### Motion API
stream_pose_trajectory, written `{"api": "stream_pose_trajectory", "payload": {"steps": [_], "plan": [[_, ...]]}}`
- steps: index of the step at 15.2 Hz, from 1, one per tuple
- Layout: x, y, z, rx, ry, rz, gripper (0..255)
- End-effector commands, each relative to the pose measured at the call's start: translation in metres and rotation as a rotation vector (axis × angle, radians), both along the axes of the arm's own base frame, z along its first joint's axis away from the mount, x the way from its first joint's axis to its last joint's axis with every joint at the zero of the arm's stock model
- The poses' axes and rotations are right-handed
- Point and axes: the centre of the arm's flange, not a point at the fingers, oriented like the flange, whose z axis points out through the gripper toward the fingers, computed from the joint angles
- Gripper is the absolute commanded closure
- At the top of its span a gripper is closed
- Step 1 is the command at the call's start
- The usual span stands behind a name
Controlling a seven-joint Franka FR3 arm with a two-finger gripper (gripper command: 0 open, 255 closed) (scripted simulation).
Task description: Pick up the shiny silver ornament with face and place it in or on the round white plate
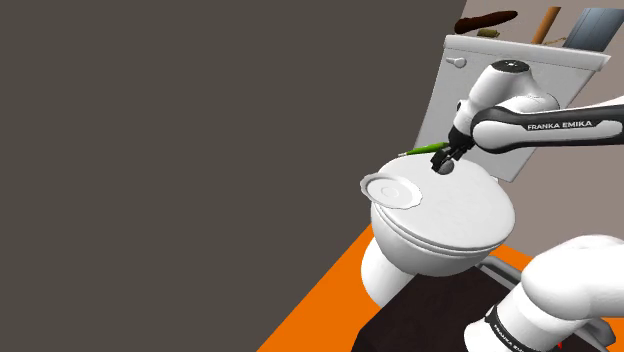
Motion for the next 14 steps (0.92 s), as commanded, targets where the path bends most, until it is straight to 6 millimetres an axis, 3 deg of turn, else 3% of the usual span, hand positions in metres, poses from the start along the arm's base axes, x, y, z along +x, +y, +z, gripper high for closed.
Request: {"api": "stream_pose_trajectory", "payload": {"steps": [1,11,14], "plan": [[0.004,-0.021,-0.006,-0.029,-0.038,-0.020,0],[0.019,-0.125,-0.036,-0.166,-0.207,-0.127,0],[0.024,-0.137,-0.046,-0.175,-0.218,-0.134,0]]}}
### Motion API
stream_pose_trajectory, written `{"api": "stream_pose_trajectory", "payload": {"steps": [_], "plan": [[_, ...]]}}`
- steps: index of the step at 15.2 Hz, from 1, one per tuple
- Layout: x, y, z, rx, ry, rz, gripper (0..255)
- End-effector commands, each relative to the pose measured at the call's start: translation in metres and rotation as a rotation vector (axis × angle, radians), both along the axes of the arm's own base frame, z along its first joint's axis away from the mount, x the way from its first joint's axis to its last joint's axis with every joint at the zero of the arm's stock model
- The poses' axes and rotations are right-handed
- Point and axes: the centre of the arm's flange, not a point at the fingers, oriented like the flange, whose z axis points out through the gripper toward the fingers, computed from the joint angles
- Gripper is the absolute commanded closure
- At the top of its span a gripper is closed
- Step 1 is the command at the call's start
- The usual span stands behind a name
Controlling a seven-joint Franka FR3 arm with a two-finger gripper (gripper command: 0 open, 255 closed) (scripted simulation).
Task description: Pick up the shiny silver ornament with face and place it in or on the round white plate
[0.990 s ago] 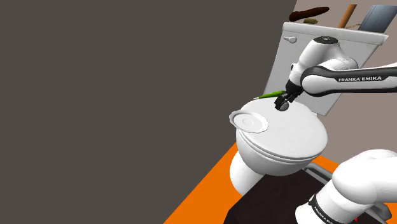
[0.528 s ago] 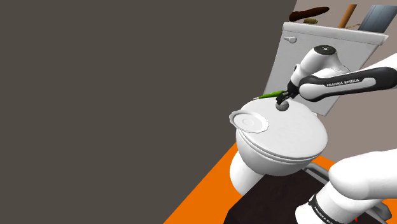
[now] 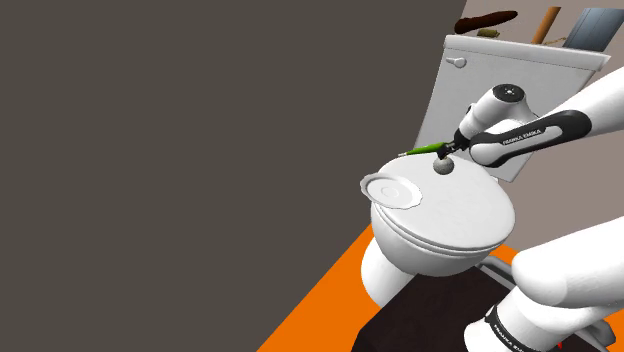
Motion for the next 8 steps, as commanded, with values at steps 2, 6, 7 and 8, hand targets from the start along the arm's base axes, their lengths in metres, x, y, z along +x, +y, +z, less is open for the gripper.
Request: {"api": "stream_pose_trajectory", "payload": {"steps": [2,6,7,8], "plan": [[0.004,-0.009,-0.011,-0.003,-0.005,-0.002,0],[0.011,-0.019,-0.026,-0.003,-0.005,-0.002,0],[0.011,-0.019,-0.026,-0.003,-0.005,-0.002,0],[0.011,-0.019,-0.026,-0.003,-0.005,-0.002,0]]}}
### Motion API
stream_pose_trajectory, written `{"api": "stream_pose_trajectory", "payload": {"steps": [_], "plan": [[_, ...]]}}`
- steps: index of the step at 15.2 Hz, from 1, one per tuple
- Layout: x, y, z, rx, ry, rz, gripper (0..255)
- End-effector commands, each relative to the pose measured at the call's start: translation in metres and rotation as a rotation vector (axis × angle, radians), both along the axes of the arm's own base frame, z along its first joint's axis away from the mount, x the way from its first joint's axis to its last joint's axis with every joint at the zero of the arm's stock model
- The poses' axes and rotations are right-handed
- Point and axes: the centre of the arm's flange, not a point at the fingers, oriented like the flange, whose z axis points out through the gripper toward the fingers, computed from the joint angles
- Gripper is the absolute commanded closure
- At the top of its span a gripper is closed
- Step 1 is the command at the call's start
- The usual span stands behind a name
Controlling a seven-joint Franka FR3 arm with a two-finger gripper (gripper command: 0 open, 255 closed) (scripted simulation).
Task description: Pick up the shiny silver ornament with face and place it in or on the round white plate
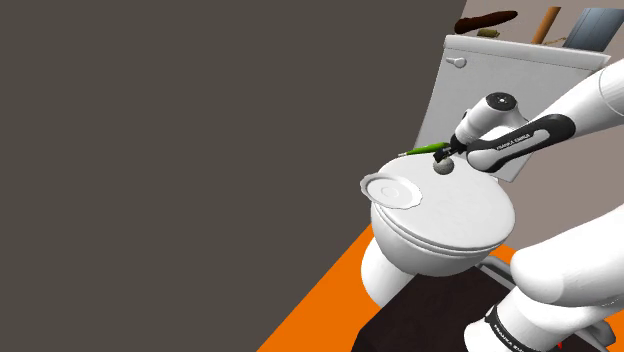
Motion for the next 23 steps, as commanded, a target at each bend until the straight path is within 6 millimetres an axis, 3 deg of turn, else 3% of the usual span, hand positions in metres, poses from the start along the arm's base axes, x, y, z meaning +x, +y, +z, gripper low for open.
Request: {"api": "stream_pose_trajectory", "payload": {"steps": [1,5,6,15,20,21,22,23], "plan": [[0.000,-0.001,-0.001,0.000,0.000,0.000,0],[0.000,-0.001,-0.001,0.000,0.000,0.000,0],[0.000,-0.001,-0.001,0.000,0.000,0.000,255],[0.000,-0.001,-0.001,0.000,0.000,0.000,255],[0.000,-0.001,0.026,0.000,0.000,0.000,255],[0.000,-0.001,0.022,-0.002,-0.003,0.001,255],[0.000,-0.001,0.022,-0.002,-0.003,0.001,0],[-0.005,0.019,0.011,-0.061,-0.034,-0.052,0]]}}
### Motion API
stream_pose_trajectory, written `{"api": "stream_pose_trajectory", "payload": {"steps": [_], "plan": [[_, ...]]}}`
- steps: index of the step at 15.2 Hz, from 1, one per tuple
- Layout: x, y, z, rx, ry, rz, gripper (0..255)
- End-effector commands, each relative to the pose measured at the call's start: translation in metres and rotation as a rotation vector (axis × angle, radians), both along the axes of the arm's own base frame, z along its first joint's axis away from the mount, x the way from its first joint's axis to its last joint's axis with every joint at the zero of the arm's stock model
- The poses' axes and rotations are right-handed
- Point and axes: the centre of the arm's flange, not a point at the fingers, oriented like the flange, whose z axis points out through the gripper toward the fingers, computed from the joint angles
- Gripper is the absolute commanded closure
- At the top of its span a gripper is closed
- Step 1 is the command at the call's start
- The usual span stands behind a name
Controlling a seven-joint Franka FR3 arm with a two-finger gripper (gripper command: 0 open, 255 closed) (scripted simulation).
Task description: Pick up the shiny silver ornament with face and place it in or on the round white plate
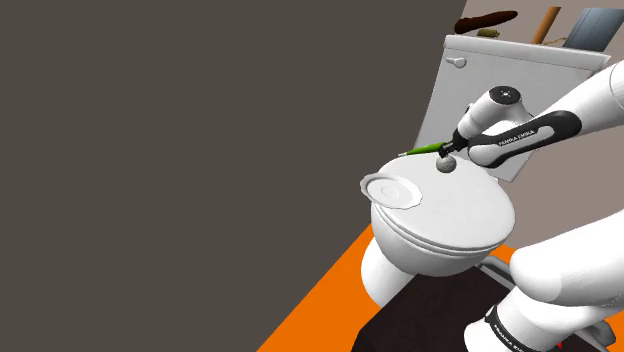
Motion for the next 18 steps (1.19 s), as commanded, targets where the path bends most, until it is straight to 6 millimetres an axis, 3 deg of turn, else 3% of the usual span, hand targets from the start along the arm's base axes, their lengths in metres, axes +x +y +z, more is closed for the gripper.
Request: {"api": "stream_pose_trajectory", "payload": {"steps": [1,9,17,18], "plan": [[-0.008,0.035,-0.021,-0.100,-0.058,-0.099,0],[0.005,0.012,-0.051,-0.108,-0.062,-0.106,0],[0.005,0.012,-0.051,-0.108,-0.062,-0.106,0],[0.005,0.012,-0.051,-0.108,-0.062,-0.106,255]]}}
